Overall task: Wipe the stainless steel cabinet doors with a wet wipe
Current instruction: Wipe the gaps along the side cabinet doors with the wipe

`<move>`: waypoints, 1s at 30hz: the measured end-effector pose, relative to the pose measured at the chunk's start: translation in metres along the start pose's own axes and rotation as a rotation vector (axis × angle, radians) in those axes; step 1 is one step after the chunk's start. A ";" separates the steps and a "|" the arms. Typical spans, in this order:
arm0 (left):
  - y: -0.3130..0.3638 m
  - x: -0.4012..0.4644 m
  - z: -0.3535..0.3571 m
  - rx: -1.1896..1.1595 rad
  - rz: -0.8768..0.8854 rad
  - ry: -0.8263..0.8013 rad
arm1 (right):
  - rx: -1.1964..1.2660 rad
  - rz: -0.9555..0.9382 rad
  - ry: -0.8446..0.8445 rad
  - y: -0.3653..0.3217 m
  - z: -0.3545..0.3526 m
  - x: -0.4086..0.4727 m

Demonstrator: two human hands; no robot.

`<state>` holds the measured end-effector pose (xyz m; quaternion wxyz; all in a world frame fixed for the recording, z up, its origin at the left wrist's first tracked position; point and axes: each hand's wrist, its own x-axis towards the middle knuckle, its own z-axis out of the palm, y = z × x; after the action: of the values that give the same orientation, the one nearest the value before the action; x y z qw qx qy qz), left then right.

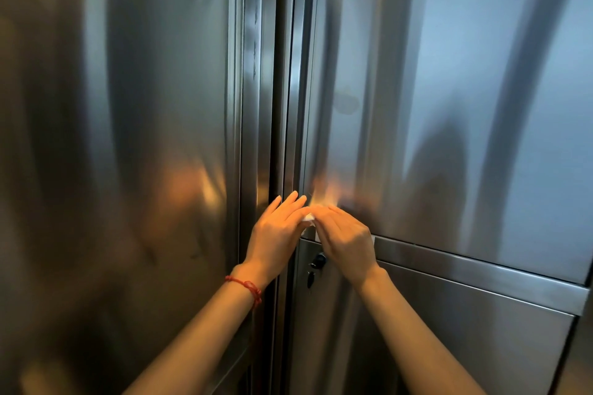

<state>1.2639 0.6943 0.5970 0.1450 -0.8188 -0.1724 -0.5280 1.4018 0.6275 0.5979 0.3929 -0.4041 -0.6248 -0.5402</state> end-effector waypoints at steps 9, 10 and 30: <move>0.000 0.017 -0.010 -0.042 0.027 0.042 | -0.011 -0.005 0.028 0.010 0.006 0.014; -0.001 0.020 -0.012 -0.036 0.042 0.051 | -0.033 -0.011 0.029 0.013 0.006 0.016; -0.023 0.068 -0.025 0.119 0.201 0.316 | -0.300 -0.098 -0.166 0.057 0.008 0.076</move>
<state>1.2600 0.7134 0.6703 0.2702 -0.7288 -0.0958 -0.6218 1.4265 0.6466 0.6878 0.2487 -0.4703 -0.5865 -0.6107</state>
